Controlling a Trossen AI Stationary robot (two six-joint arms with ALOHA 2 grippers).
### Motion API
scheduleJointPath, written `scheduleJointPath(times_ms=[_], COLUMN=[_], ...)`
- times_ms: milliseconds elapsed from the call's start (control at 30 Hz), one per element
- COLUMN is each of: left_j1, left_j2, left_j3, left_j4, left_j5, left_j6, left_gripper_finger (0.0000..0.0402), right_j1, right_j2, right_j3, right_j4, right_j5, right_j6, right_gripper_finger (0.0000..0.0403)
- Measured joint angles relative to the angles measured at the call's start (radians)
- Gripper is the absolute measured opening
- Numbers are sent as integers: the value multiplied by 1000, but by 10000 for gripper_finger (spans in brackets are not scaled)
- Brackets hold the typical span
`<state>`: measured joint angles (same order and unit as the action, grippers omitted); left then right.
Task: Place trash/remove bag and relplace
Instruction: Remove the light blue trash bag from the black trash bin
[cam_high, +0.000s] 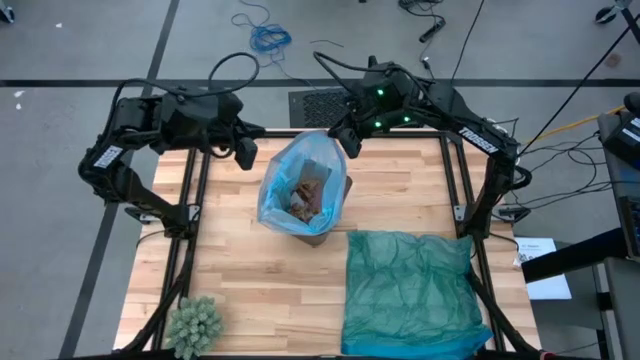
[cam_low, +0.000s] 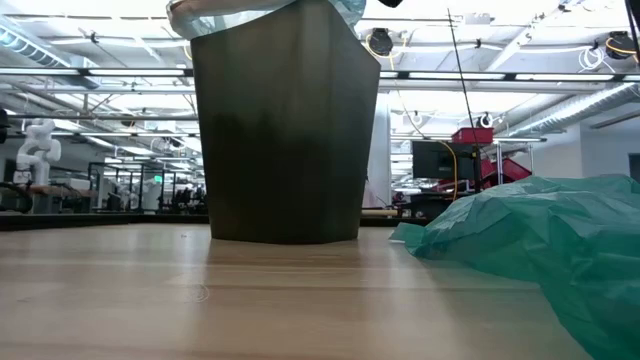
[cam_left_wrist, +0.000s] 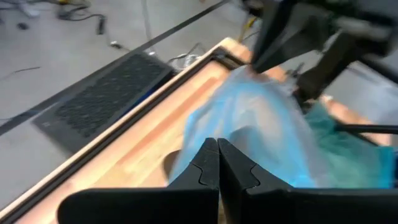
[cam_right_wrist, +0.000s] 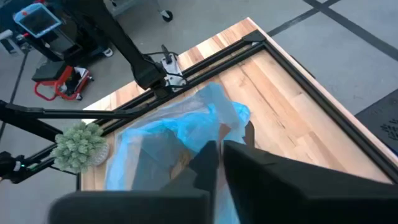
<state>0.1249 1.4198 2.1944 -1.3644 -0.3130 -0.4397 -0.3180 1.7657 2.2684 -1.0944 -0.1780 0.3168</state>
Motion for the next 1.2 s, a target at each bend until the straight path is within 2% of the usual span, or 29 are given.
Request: scheduleJointPath(times_ms=[300, 433, 500, 633, 867, 1067, 1200], left_j1=[56, 106, 136, 216, 361, 399, 395], left_j2=[-10, -10, -10, -15, -9, 18, 27], left_j3=[0, -20, -46, -108, -224, -289, -289], left_j4=[-16, 16, 69, 203, 319, 463, 492], left_j5=[-7, 52, 119, 342, 695, 891, 916], left_j6=[52, 116, 166, 268, 408, 386, 341], left_gripper_finger=[0, 0, 0, 0, 0, 6, 43], right_j1=[14, 27, 27, 26, 27, 32, 32], right_j2=[-4, -15, -17, -17, -18, -18, -18], right_j3=[0, 7, 22, 56, 78, 78, 78], right_j4=[3, 37, 44, 43, 38, 23, 24], right_j5=[-4, -11, -12, -11, -13, -30, -30], right_j6=[-15, -24, -30, -46, -60, -60, -59], right_gripper_finger=[1, 0, 0, 0, 0, 0, 0])
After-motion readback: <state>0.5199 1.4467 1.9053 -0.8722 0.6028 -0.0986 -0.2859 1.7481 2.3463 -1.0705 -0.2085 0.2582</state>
